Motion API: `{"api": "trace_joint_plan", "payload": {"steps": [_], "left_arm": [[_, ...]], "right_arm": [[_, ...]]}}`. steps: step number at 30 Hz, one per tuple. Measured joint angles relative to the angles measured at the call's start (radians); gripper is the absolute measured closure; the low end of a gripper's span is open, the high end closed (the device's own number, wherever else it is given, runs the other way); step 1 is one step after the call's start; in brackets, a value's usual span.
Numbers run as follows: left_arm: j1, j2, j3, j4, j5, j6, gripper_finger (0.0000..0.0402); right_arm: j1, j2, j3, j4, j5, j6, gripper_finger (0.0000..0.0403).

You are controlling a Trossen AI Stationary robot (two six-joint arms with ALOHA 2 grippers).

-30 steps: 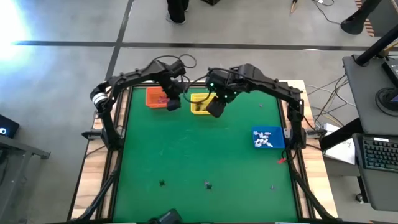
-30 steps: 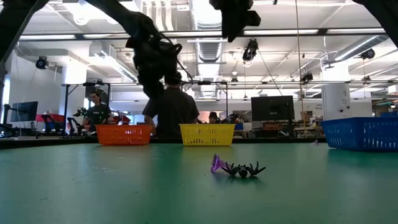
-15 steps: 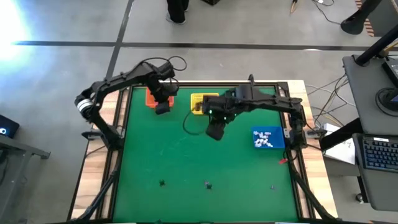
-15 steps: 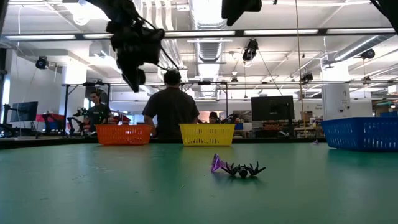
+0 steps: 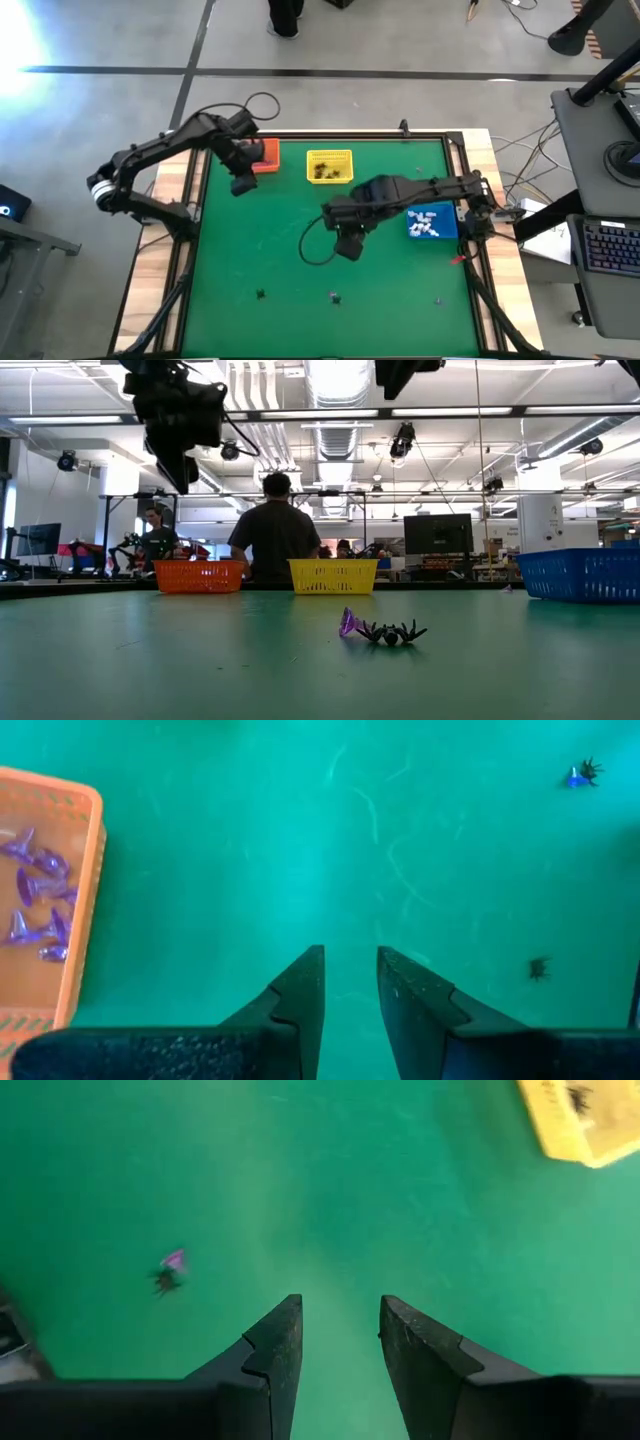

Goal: Sort Halloween decoration
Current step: Put the black spider toy into the yellow basket

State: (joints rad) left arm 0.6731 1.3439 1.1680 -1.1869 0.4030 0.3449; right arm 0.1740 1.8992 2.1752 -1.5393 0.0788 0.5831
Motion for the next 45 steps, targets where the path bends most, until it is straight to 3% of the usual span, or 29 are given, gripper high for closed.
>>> {"api": "trace_joint_plan", "payload": {"steps": [13, 26, 33, 45], "left_arm": [[0.000, -0.135, -0.024, -0.007, 0.000, -0.095, 0.0325], [0.000, -0.228, -0.025, -0.006, 0.000, -0.084, 0.0325], [0.000, -0.244, -0.025, -0.007, 0.000, -0.062, 0.0325], [0.000, -0.245, -0.025, -0.010, -0.001, -0.014, 0.0325]], "right_arm": [[0.147, 0.000, -0.029, 0.020, 0.000, 0.009, 0.0280], [0.208, 0.062, -0.144, 0.220, 0.033, 0.240, 0.0249], [0.235, 0.149, -0.144, 0.367, -0.023, 0.413, 0.0248], [0.282, 0.278, -0.141, 0.383, -0.095, 1.004, 0.0248]]}}
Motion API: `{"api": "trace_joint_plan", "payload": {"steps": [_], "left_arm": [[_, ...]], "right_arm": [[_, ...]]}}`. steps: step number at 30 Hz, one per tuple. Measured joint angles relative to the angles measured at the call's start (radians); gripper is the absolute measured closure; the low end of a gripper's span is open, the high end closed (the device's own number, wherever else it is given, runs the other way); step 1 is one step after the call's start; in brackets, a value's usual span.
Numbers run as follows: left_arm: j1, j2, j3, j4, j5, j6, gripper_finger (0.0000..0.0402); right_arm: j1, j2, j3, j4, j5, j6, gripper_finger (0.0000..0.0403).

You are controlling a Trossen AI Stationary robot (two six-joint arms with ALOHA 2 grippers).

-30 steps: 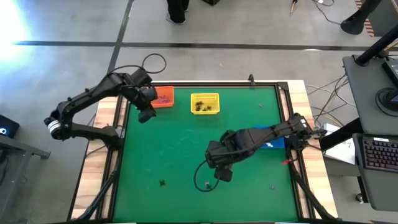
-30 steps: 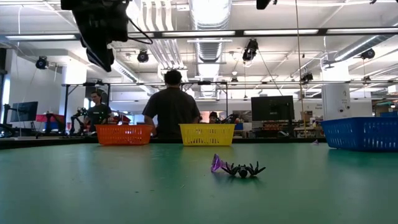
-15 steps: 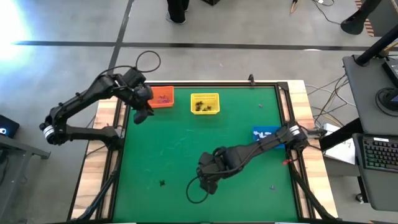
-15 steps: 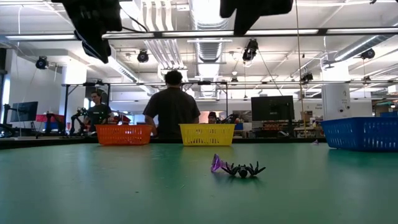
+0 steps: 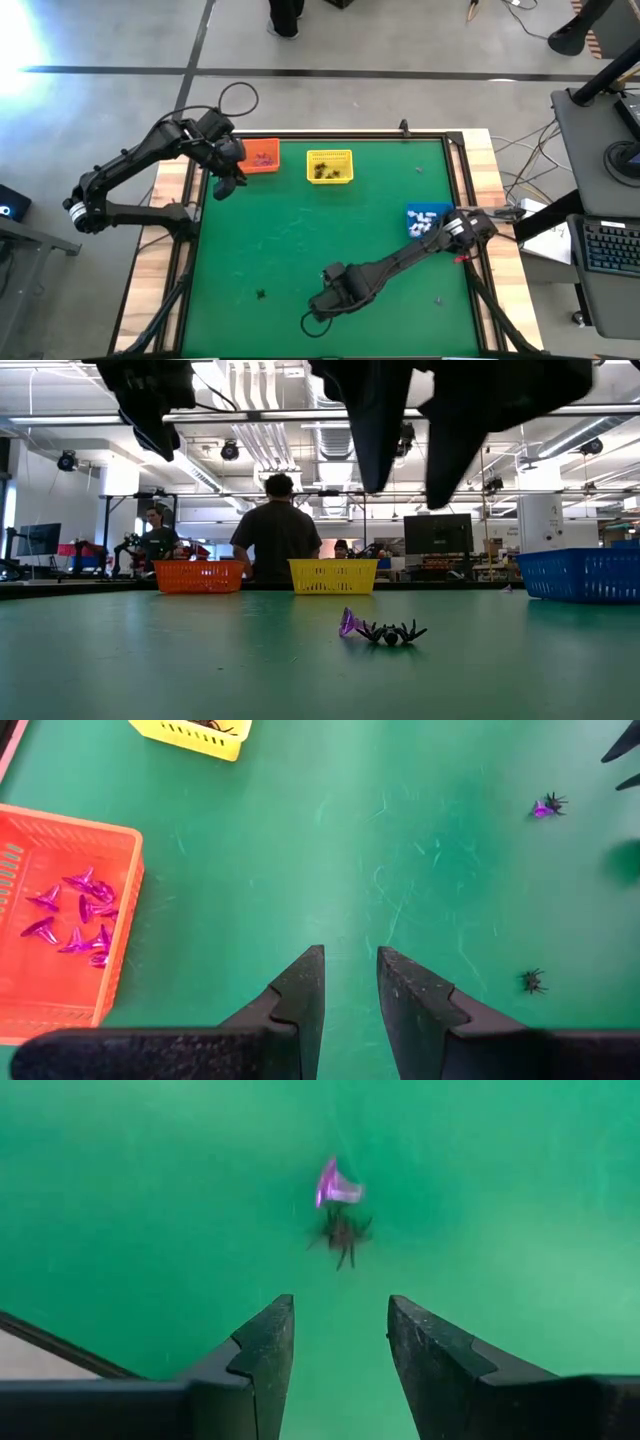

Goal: Sort Halloween decoration
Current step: Put the black spider toy into the yellow basket

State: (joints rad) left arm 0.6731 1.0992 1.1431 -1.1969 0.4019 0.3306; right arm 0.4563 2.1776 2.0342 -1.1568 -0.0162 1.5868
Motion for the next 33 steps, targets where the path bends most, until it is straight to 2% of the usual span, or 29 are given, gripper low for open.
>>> {"api": "trace_joint_plan", "payload": {"steps": [4, 12, 25, 33], "left_arm": [[0.000, 0.000, 0.000, 0.000, -0.002, 0.014, 0.0325], [0.000, -0.002, 0.000, -0.001, -0.002, 0.027, 0.0325], [0.000, -0.002, 0.000, -0.001, -0.002, 0.027, 0.0325], [0.000, -0.002, 0.000, -0.001, -0.002, 0.027, 0.0325]], "right_arm": [[0.009, 0.027, 0.000, 0.019, -0.010, 0.079, 0.0248], [0.007, 0.085, 0.001, 0.047, -0.010, 0.123, 0.0248], [-0.015, 0.142, 0.001, 0.055, 0.012, 0.118, 0.0248], [-0.019, 0.153, 0.000, 0.053, -0.030, 0.119, 0.0248]]}}
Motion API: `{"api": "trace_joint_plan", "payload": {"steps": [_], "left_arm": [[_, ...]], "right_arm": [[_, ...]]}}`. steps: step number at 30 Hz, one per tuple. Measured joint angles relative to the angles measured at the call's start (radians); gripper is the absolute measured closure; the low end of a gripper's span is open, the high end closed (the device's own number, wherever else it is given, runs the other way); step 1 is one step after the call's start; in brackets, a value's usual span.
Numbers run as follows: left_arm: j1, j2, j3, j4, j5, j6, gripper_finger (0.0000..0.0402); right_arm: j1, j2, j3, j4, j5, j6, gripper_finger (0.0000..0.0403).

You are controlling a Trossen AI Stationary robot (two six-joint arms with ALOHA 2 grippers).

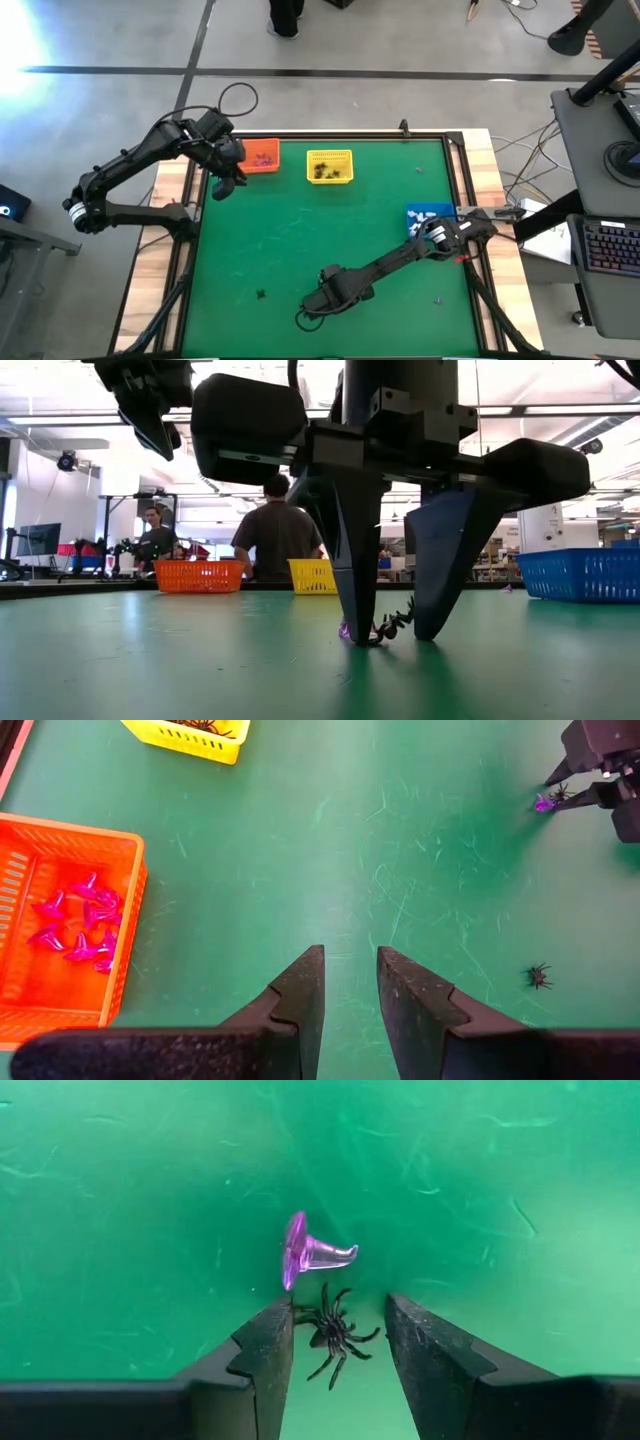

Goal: Sort Halloween decoration
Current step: Put the black spider toy into the yellow basket

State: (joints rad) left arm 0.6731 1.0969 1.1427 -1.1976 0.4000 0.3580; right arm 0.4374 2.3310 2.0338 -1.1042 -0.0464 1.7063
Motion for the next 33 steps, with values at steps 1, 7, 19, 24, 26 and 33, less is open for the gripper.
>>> {"api": "trace_joint_plan", "payload": {"steps": [1, 7, 19, 24, 26, 33], "left_arm": [[0.000, 0.000, 0.000, 0.000, 0.000, 0.000, 0.0325], [0.000, 0.000, 0.000, 0.000, 0.000, 0.000, 0.0325], [0.000, 0.000, 0.000, -0.001, 0.001, -0.003, 0.0325], [0.000, 0.000, 0.000, -0.003, 0.000, -0.004, 0.0325], [0.000, 0.000, 0.000, -0.003, 0.000, -0.004, 0.0325], [0.000, -0.003, 0.000, -0.003, 0.001, -0.022, 0.0325]], "right_arm": [[0.000, 0.000, -0.001, -0.001, 0.000, 0.004, 0.0248], [0.000, 0.000, -0.001, -0.004, -0.004, -0.001, 0.0287], [0.003, 0.002, 0.024, -0.009, -0.016, -0.005, 0.0392], [0.003, 0.004, 0.084, -0.009, -0.013, -0.015, 0.0393], [0.003, 0.004, 0.115, -0.013, -0.005, -0.019, 0.0393], [-0.012, 0.003, 0.215, -0.025, 0.129, -0.057, 0.0393]]}}
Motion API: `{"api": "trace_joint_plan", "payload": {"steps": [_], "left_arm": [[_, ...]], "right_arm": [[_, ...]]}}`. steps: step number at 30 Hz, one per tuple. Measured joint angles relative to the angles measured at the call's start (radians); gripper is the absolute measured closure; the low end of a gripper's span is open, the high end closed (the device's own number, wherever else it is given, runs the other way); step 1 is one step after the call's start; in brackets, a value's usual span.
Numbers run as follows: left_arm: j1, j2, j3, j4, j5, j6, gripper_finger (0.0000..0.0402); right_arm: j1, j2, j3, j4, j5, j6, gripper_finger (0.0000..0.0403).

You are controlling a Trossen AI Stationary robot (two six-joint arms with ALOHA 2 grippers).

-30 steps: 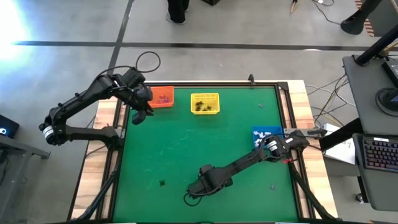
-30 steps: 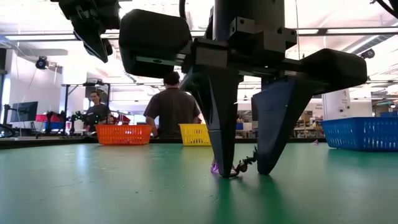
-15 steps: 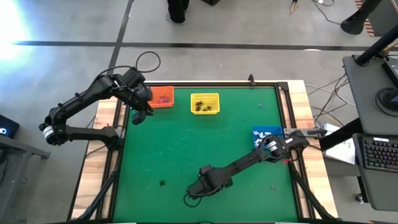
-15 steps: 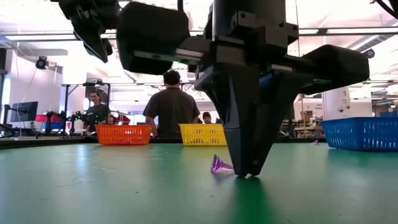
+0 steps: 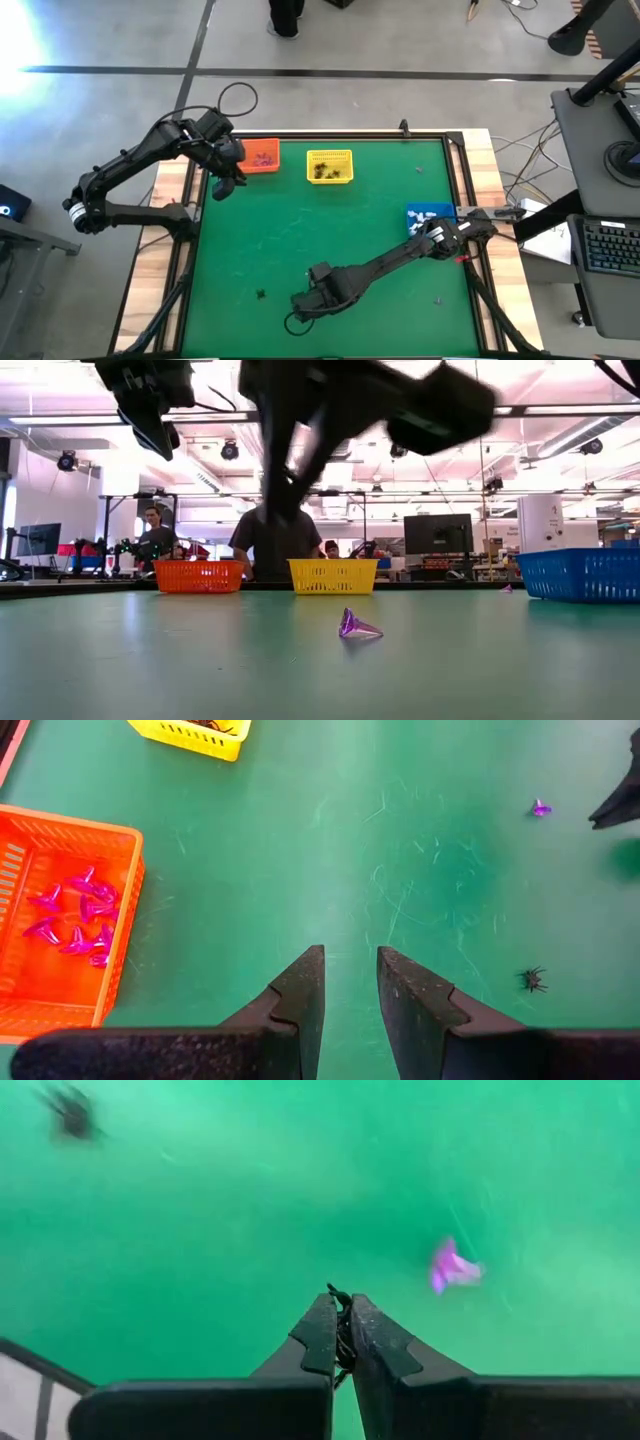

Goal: Sort Halloween decoration
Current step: Put the black spider toy into the yellow basket

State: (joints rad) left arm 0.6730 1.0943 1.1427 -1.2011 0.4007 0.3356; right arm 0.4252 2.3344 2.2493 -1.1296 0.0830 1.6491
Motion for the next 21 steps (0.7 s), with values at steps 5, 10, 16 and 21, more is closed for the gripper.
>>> {"api": "trace_joint_plan", "payload": {"steps": [5, 10, 16, 21], "left_arm": [[0.000, 0.000, 0.000, 0.002, 0.000, -0.004, 0.0325], [0.000, 0.000, 0.000, 0.032, -0.001, 0.003, 0.0325], [0.000, 0.000, 0.000, 0.040, -0.084, 0.003, 0.0325], [0.000, 0.000, 0.000, 0.040, -0.124, 0.006, 0.0325]], "right_arm": [[-0.051, -0.001, 0.038, -0.004, 0.049, -0.100, 0.0393], [-0.127, -0.002, 0.055, -0.019, 0.057, -0.245, 0.0393], [-0.233, -0.008, 0.075, -0.051, 0.077, -0.469, 0.0394], [-0.324, -0.027, 0.082, -0.121, 0.074, -0.690, 0.0394]]}}
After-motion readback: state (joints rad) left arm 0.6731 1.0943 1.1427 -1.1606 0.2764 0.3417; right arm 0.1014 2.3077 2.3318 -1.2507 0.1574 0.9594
